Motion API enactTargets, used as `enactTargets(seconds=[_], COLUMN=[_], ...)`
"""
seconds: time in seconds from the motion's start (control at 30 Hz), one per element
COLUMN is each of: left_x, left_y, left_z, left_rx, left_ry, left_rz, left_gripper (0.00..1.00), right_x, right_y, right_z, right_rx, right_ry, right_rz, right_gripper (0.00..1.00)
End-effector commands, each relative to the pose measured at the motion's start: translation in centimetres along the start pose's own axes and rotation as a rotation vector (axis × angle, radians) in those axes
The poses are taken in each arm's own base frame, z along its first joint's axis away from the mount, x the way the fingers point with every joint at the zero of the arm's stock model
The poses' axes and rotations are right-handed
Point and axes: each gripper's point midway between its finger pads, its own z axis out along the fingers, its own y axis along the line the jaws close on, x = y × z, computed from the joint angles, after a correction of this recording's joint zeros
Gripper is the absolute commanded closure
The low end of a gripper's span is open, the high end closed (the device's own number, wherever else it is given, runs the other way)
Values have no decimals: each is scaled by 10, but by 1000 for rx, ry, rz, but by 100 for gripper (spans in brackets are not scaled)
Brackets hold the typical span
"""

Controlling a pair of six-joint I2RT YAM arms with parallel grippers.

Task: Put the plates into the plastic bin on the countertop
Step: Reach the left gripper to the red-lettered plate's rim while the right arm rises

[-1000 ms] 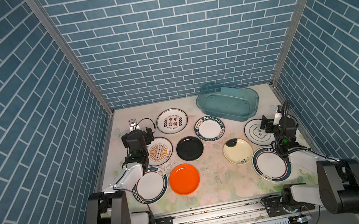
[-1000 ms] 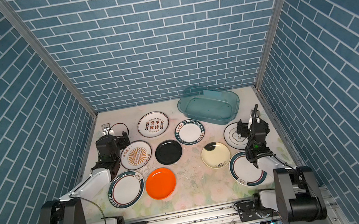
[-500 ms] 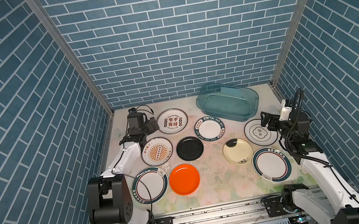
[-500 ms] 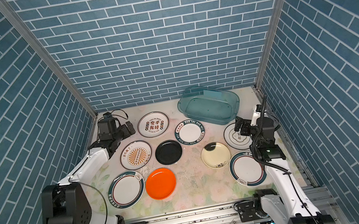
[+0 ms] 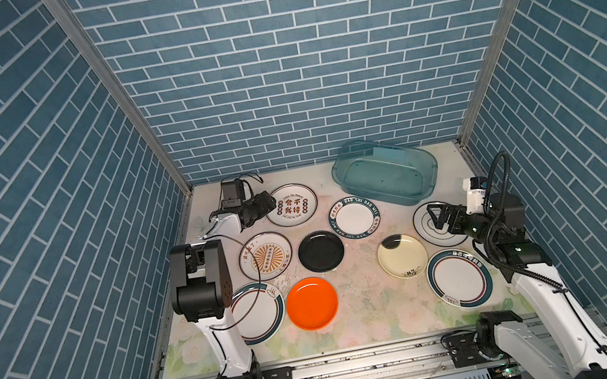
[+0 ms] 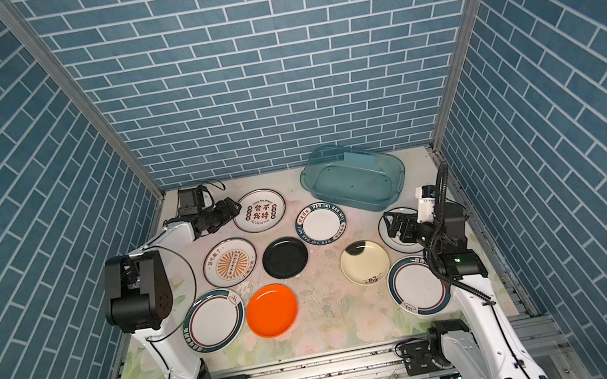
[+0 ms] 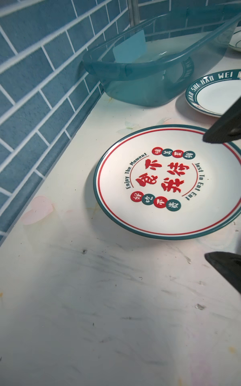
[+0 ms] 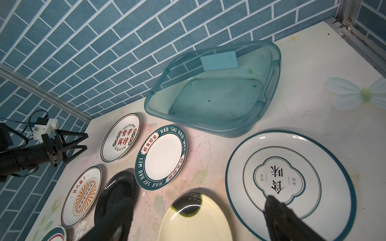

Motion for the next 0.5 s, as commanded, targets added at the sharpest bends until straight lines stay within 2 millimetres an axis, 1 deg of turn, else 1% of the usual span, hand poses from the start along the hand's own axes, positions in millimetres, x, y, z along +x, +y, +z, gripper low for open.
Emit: enactTargets(seconds=[0.0,0.2,0.27,0.47], left_x=[0,6,7,3], left_y=[3,22,25,31], left_z=[9,22,26,35], left_rx=[62,14,16,7], left_ry=[25,64,75,83], left_rz=[-78,-81,-85,-102], left_gripper=[22,24,28,32], right_x=[-2,0,1,6], right_y=[12,18,17,15], right_z=[-9,-11,-10,-8], right_rx=[-40,-77,-74,-77], right_ry=[6,2,1,12], right_rz=[23,45,55,74], right_gripper=[2,2,2,3])
